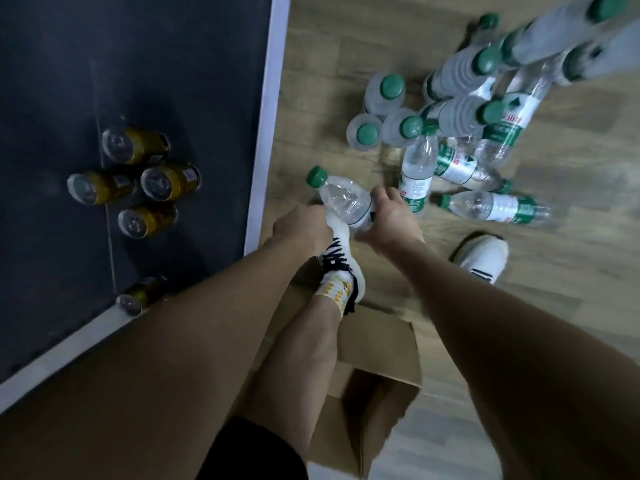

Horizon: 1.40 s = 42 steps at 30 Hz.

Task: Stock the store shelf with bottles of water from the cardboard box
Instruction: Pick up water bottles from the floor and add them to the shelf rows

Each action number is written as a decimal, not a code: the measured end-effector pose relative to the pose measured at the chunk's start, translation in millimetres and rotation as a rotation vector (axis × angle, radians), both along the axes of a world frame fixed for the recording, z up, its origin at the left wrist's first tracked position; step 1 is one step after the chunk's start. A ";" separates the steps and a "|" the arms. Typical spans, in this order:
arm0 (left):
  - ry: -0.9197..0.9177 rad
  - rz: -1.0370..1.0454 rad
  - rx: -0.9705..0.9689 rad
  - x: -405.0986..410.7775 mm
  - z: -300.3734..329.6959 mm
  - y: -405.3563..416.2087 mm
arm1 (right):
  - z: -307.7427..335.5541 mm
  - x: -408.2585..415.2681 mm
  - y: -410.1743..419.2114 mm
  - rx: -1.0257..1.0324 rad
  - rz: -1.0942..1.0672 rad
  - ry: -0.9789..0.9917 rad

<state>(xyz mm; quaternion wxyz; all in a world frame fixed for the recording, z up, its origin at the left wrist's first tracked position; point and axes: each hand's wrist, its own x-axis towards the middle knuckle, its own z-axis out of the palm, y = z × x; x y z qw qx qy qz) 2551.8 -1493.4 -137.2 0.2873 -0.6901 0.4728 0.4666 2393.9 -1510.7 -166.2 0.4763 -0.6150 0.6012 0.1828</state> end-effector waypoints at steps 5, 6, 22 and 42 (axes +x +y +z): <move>-0.005 0.080 -0.026 -18.8 96.6 -12.7 | 110.8 -18.1 -34.6 -0.033 -0.036 -0.090; -0.004 0.100 -0.035 -22.4 120.0 -16.7 | 136.0 -22.1 -42.2 -0.048 -0.038 -0.096; -0.216 0.350 -0.508 -63.2 581.9 -76.9 | 592.3 -54.3 -141.5 -0.502 0.171 -0.430; -0.301 0.648 -0.963 45.9 889.1 20.0 | 878.1 85.1 -109.2 -0.738 0.539 -0.786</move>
